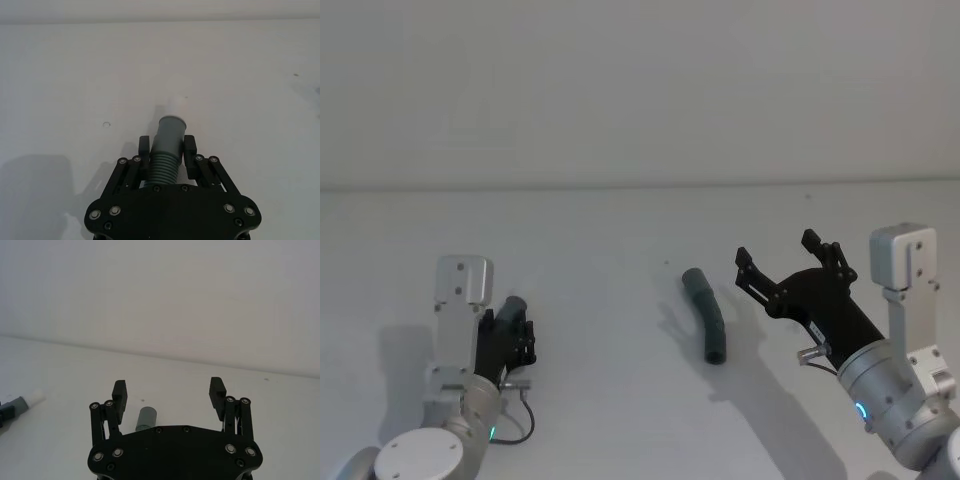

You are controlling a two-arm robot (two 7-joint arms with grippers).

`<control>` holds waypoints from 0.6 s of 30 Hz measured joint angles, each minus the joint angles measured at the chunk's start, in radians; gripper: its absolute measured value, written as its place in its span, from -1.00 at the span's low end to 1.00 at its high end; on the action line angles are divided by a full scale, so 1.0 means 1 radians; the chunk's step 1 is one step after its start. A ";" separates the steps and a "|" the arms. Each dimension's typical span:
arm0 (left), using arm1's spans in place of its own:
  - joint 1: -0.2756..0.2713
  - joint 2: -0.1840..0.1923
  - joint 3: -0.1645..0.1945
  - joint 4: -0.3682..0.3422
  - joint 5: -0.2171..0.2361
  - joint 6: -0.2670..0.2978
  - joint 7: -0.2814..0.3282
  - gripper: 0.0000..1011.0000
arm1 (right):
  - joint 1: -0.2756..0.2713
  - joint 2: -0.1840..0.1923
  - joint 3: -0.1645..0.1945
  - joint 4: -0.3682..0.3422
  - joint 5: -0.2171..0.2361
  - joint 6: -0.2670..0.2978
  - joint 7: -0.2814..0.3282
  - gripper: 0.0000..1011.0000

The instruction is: Use both hands to pick up one end of the pipe from the table, align the ends, and insert them.

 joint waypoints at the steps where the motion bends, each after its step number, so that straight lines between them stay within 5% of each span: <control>1: 0.001 -0.002 -0.001 -0.001 0.002 0.001 0.002 -0.27 | 0.000 0.000 0.000 0.000 0.000 0.000 0.000 0.98; 18: 0.003 -0.001 -0.011 -0.024 0.022 0.042 0.009 -0.33 | 0.000 0.000 0.000 0.000 0.000 0.000 0.000 0.98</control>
